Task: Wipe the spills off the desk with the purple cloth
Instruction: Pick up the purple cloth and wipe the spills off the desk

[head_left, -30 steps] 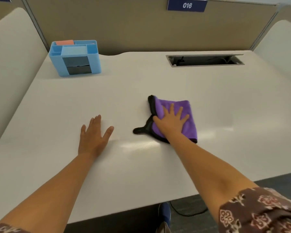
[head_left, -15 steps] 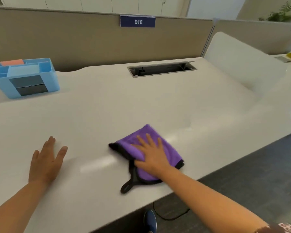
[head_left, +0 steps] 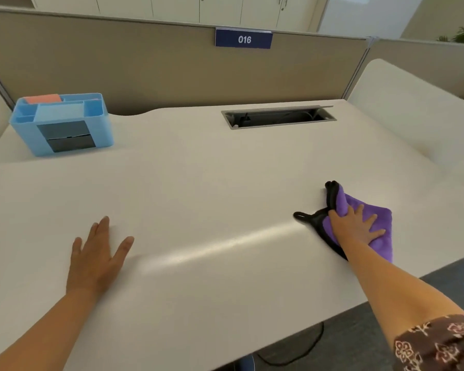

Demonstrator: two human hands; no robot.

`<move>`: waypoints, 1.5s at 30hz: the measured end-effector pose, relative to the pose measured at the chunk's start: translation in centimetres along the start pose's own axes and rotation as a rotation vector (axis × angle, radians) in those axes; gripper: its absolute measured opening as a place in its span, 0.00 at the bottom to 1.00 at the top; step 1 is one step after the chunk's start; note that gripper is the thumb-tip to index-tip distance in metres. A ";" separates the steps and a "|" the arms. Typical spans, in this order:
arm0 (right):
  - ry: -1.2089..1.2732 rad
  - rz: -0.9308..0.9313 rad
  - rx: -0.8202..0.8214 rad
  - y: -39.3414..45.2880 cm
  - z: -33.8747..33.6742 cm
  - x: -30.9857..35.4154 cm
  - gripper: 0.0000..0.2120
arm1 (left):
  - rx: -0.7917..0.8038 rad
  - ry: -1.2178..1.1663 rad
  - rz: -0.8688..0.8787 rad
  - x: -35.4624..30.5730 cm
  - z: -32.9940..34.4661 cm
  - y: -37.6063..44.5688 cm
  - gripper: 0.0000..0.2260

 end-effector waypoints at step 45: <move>-0.110 -0.263 -0.040 4.7 0.1 29.9 0.38 | -0.016 -0.096 0.045 -3.0 2.1 12.8 0.37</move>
Point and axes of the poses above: each hand's wrist, its own y-axis towards the middle knuckle, its own z-axis out of the palm, x = y × z, the point moved 5 cm from there along y, towards the middle knuckle, and after that the axes turned 11 degrees about -y, right-handed, at the moved point
